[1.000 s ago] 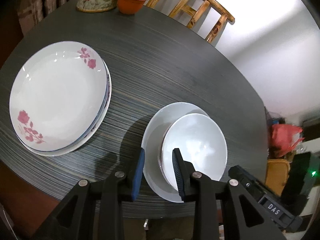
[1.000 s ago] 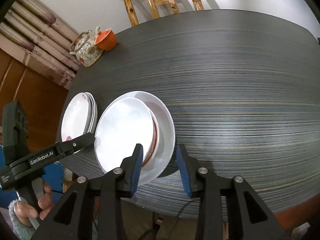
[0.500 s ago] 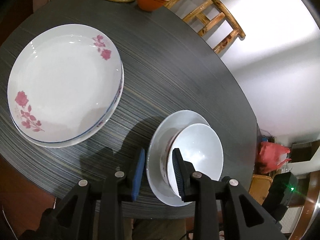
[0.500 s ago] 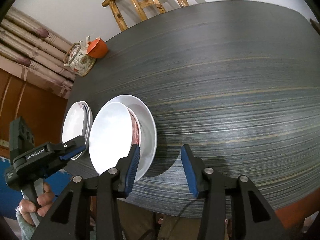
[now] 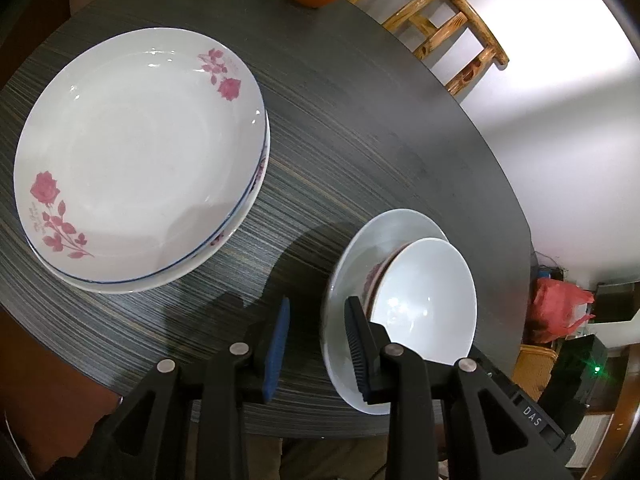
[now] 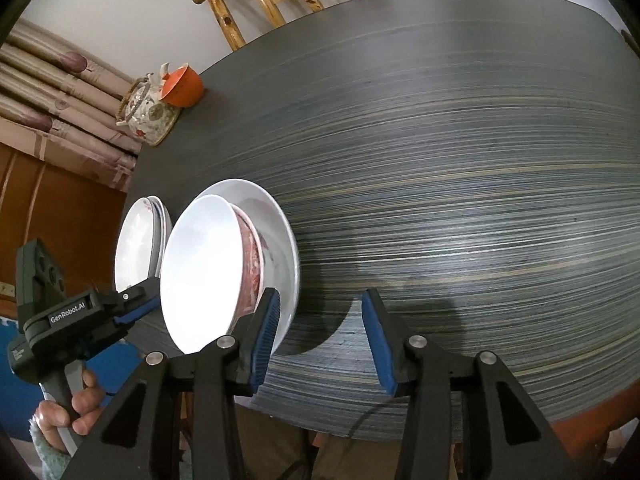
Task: Organize plates and bowls
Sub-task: 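Grip the rim of the nested bowl stack with both tools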
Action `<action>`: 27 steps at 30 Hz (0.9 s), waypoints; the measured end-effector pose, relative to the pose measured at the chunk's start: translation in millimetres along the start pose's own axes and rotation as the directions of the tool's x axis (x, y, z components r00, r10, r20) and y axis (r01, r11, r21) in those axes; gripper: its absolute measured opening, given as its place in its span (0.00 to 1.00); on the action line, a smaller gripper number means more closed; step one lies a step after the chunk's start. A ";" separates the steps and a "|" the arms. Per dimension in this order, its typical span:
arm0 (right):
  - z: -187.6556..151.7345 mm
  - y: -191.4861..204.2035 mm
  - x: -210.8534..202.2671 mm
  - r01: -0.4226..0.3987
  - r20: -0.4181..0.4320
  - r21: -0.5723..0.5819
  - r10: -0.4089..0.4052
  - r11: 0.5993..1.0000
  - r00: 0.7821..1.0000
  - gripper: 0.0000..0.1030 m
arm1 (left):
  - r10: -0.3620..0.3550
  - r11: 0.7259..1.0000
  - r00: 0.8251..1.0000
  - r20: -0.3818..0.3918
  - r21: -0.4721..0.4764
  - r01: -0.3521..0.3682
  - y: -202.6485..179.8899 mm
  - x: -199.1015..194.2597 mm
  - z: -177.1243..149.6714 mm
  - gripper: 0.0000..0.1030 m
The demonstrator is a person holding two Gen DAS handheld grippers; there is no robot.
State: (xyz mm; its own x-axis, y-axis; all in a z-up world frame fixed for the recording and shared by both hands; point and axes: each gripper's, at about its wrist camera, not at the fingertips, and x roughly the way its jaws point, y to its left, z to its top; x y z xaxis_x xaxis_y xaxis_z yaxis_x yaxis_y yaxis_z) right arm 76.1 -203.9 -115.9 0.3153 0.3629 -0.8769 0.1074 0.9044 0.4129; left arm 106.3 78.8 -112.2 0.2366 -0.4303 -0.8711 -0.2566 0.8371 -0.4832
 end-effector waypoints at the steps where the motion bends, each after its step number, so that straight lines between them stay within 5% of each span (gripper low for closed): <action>1: 1.5 0.6 1.1 0.003 0.001 -0.004 -0.003 1.000 1.000 0.37 | 0.000 1.000 1.000 -0.001 0.000 0.000 0.2 0.9 0.7 0.28; 12: 6.9 3.6 17.8 -0.011 -0.023 -0.016 0.011 1.000 1.000 0.24 | -0.006 1.000 1.000 -0.015 0.001 0.006 4.8 8.2 4.5 0.28; 27: 11.9 1.4 32.8 -0.018 -0.048 -0.032 0.017 0.999 0.999 0.22 | 0.026 0.998 1.000 -0.001 0.053 -0.026 -2.8 14.2 4.9 0.22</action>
State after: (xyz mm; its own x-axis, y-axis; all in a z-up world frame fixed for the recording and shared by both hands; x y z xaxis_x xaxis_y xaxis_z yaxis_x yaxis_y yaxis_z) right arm 97.8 -193.5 -141.1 0.2712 0.3883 -0.8807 0.0713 0.9044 0.4207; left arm 115.0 71.9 -122.8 0.2285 -0.4084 -0.8837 -0.2123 0.8650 -0.4547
